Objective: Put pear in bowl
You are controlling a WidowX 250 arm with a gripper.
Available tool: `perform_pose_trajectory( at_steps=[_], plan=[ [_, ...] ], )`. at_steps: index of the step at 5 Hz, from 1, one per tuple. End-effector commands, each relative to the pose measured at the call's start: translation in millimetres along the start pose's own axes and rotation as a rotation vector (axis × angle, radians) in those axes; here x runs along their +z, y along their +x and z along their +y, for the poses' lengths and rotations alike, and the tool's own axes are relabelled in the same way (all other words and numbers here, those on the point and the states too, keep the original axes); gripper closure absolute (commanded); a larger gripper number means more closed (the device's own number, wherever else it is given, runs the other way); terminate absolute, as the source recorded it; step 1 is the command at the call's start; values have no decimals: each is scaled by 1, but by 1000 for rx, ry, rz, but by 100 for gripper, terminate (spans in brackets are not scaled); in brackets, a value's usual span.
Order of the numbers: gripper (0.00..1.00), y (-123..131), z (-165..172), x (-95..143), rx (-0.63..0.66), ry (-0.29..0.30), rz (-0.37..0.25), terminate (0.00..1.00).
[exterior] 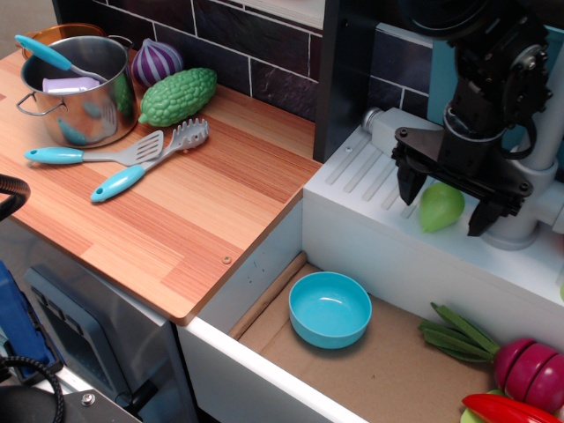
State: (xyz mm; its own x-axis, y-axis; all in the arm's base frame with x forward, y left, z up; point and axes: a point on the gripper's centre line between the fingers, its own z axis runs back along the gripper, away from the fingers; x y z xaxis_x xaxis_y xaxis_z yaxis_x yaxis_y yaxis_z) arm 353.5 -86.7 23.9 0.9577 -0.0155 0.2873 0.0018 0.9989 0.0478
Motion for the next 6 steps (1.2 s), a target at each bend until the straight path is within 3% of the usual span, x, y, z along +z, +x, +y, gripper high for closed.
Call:
perform_pose_trajectory(
  at_steps=[1,2,4,6],
  plan=[
    [100,12,4,-1,16,-14,-53,0],
    [100,10,3,0,26,-32,-34,0],
    [100,-11,15,26,42,9,56,0],
    [100,-34,28,24,17,21,103,0]
  ],
)
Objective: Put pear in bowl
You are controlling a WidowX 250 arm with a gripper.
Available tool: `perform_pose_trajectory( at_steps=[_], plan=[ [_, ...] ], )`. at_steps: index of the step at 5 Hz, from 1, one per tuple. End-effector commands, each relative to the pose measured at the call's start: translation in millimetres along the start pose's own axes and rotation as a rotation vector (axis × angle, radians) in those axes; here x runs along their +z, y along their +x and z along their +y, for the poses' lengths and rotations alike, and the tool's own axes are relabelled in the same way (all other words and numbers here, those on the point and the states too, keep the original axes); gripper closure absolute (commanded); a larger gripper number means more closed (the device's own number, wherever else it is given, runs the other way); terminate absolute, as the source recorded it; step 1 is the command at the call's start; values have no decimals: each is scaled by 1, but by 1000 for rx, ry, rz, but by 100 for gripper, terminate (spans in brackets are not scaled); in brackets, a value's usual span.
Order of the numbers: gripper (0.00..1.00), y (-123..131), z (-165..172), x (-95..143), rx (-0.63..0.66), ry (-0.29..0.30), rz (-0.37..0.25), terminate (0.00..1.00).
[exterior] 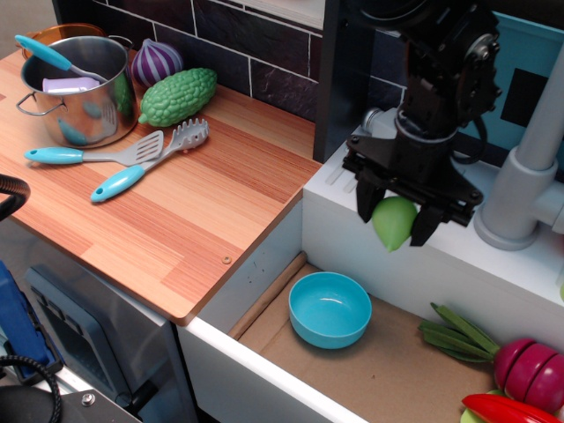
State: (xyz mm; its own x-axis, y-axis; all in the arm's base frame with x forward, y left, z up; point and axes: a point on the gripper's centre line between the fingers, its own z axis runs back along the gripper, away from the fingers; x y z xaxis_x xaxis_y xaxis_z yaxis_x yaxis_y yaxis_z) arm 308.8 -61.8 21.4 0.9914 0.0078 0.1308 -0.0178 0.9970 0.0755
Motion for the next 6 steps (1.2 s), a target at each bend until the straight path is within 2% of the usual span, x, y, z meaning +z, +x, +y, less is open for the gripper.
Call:
perform_pose_trajectory(
  at_steps=[1,2,3,4,5,6],
  plan=[
    [100,0,10,11,-11,-22,-39,0],
    [0,-6,18,6,-44,10,-41,0],
    [0,-7,23,3,-73,29,-53,0],
    [0,-7,25,0,-59,22,-83,0],
    [0,-7,25,0,-59,22,-83,0],
    [0,-7,25,0,-59,22,-83,100]
  ],
)
